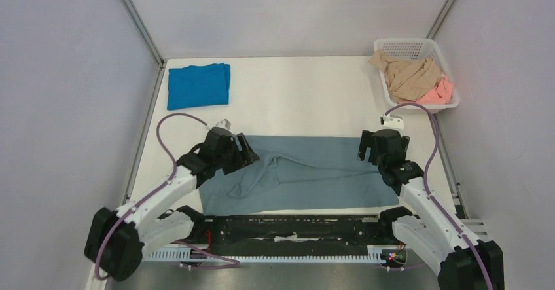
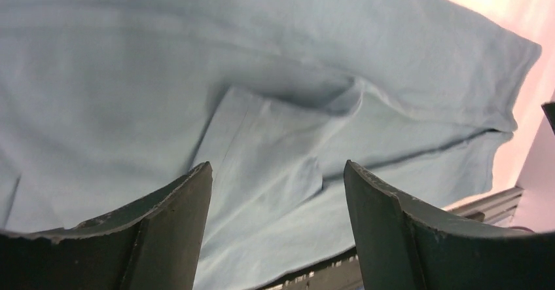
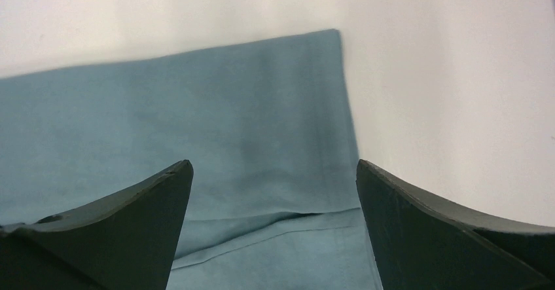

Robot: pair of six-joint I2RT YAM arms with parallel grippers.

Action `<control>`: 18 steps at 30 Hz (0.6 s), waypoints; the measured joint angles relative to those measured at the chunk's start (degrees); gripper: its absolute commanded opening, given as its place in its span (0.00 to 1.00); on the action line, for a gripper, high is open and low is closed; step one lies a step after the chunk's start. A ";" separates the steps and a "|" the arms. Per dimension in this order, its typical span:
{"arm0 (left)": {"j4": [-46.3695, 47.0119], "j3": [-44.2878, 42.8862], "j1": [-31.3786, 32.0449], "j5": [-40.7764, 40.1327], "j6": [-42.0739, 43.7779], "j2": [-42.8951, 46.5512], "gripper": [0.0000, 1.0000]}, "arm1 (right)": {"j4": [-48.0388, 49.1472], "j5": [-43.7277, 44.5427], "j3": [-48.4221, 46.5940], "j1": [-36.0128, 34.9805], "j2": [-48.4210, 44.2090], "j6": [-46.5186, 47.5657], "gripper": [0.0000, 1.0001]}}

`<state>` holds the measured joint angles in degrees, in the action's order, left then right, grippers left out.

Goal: Fold and stack the t-shirts
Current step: Fold the other side of the tshirt into a rectangle

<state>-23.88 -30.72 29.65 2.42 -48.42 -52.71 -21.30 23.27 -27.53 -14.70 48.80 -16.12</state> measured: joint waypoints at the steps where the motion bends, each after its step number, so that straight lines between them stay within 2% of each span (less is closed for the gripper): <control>1: 1.77 -1.40 0.00 0.31 0.52 -3.91 0.80 | 0.68 -1.33 0.39 0.00 -0.48 0.52 0.98; 5: 7.76 -6.84 0.02 0.52 2.89 -18.38 0.81 | 2.73 -6.67 2.10 0.00 -0.74 1.92 0.98; 10: 11.13 -12.11 0.09 1.81 4.61 -29.75 0.81 | 3.69 -9.88 2.71 0.00 -0.42 2.93 0.98; 13: 12.09 -12.15 1.11 3.91 4.70 -31.98 0.81 | 3.98 -10.23 2.71 0.00 -0.42 3.28 0.98; 18: 11.98 -11.28 5.88 6.62 4.63 -30.75 0.81 | 4.11 -10.88 2.71 0.00 -0.42 3.39 0.98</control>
<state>-11.90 -42.00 35.53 9.04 -43.79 -83.46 -17.19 12.38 -24.82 -14.70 48.38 -12.73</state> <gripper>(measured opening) 0.808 0.979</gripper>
